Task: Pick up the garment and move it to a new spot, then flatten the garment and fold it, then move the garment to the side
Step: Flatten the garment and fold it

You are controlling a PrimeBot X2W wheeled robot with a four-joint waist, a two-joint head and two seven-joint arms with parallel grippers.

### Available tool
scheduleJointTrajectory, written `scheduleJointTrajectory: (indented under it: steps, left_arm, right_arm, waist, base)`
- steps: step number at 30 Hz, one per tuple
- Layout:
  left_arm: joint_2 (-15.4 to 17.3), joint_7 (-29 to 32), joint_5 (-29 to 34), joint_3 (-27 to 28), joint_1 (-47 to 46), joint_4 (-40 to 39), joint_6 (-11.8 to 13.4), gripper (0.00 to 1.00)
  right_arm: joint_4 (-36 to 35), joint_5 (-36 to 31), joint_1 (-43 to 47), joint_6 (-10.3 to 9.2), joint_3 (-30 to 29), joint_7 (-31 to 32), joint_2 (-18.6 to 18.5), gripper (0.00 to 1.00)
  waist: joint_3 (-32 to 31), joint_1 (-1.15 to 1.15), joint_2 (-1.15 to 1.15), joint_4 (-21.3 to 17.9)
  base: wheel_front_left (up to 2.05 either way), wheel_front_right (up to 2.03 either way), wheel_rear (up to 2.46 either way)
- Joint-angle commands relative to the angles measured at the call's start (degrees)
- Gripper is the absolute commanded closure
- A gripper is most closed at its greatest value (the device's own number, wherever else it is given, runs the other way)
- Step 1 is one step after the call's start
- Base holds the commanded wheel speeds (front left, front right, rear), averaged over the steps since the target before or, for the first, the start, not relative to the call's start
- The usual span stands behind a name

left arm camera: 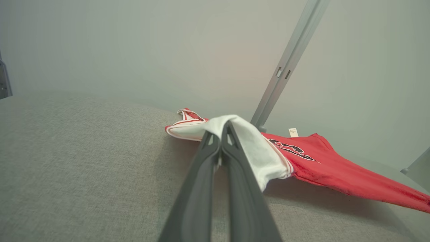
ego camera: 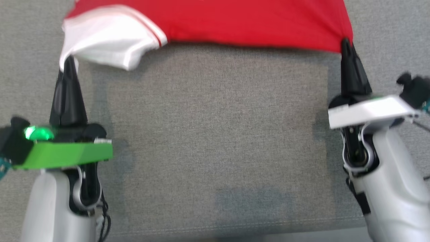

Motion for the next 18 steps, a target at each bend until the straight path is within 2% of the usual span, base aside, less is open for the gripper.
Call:
scheduleJointTrajectory:
  steps: [1, 10, 18]
  left_arm:
    - [-0.44, -0.16, -0.37, 1.06, 2.10, -0.54, -0.02, 1.00]
    - [-4.36, -0.16, 1.34, 2.05, 17.48, -1.81, -0.29, 1.00]
    - [-5.70, -0.16, 0.07, 2.33, 26.84, -3.05, 0.34, 1.00]
  right_arm:
    - [-1.04, -0.62, 2.54, 0.01, -0.60, -0.19, 0.32, 1.00]
    - [-8.44, -3.42, 19.35, 0.01, -5.31, -0.19, 3.50, 1.00]
    - [-12.17, -3.02, 30.81, 0.01, -4.54, -0.19, 4.63, 1.00]
  waist:
    - [-4.49, 0.01, 0.58, 0.81]
    - [-12.88, 0.01, 0.58, 2.19]
    - [-18.56, 0.01, 0.58, 1.85]
  base:
    - [0.00, 0.00, 0.00]
    - [0.00, 0.00, 0.00]
    - [0.00, 0.00, 0.00]
